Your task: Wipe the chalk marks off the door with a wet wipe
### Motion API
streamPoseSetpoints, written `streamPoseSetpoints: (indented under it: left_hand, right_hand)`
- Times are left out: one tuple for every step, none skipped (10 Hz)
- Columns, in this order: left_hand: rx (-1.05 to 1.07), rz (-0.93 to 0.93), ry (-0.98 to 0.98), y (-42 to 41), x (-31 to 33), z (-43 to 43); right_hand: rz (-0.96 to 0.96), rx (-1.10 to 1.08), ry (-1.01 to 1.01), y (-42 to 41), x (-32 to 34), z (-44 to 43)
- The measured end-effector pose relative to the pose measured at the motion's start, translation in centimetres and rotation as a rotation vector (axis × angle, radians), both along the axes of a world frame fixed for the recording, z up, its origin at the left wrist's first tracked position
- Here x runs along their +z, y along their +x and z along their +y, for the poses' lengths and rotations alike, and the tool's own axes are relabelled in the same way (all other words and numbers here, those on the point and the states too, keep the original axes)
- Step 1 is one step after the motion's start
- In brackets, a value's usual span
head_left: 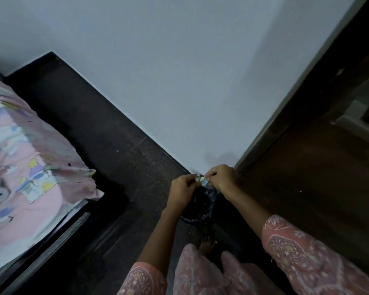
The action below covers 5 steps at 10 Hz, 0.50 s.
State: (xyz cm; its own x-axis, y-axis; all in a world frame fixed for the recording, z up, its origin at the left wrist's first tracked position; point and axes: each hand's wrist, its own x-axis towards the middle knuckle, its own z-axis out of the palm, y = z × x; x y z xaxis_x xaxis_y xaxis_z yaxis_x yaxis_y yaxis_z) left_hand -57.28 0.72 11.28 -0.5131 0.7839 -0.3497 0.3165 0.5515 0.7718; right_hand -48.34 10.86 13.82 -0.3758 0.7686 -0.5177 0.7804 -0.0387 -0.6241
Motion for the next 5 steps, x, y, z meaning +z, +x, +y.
streamPoseSetpoints:
  left_hand:
    - [-0.018,-0.014,-0.098,0.3,-1.4,-0.3]
    - [-0.011,-0.041,-0.142,0.3,-2.5,-0.5]
    - [-0.052,-0.064,-0.208,0.2,-3.0,-0.5]
    - [-0.109,-0.057,-0.306,0.0,-4.2,-0.5]
    - [-0.112,-0.019,-0.348,0.1,-4.8,-0.7]
  right_hand:
    - [-0.023,0.025,-0.043,0.0,-1.8,-0.4]
    - [-0.035,-0.001,-0.11,0.0,-3.8,-0.5]
    - [-0.036,0.03,-0.183,0.1,-5.6,-0.5]
    - [-0.02,0.035,-0.291,0.7,-7.3,-0.6]
    - [0.007,-0.091,-0.382,1.9,-8.1,-0.4]
